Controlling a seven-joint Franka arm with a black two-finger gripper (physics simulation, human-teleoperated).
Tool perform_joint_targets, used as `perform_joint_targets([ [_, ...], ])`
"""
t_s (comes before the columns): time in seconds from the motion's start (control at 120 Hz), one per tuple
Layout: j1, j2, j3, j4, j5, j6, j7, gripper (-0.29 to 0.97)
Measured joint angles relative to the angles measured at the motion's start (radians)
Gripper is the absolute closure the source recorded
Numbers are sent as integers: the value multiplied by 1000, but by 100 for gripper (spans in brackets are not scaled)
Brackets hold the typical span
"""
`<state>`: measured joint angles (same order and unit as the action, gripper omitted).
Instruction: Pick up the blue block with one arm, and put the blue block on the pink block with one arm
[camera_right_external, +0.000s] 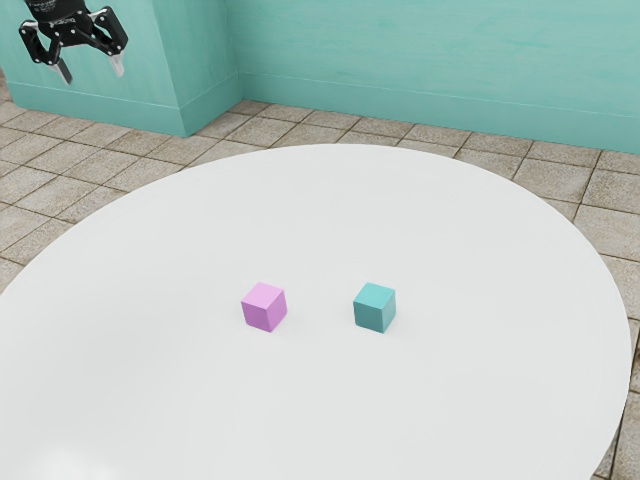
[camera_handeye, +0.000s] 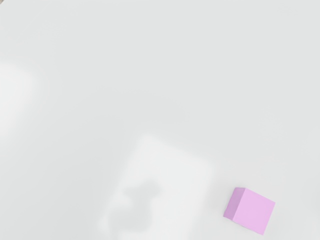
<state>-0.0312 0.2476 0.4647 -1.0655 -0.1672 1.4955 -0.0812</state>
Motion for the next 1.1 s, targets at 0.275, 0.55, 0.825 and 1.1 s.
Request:
perform_joint_targets([
  [0.275,10,23,-11,65,3,-18,-1,2],
  [0.55,37,8,-34,129,1,-66,-8,2],
  [0.825,-204,-164,-30,158,52,-94,-10,2],
  [1.1,-169,-134,-23,106,81,-87,-12,2],
])
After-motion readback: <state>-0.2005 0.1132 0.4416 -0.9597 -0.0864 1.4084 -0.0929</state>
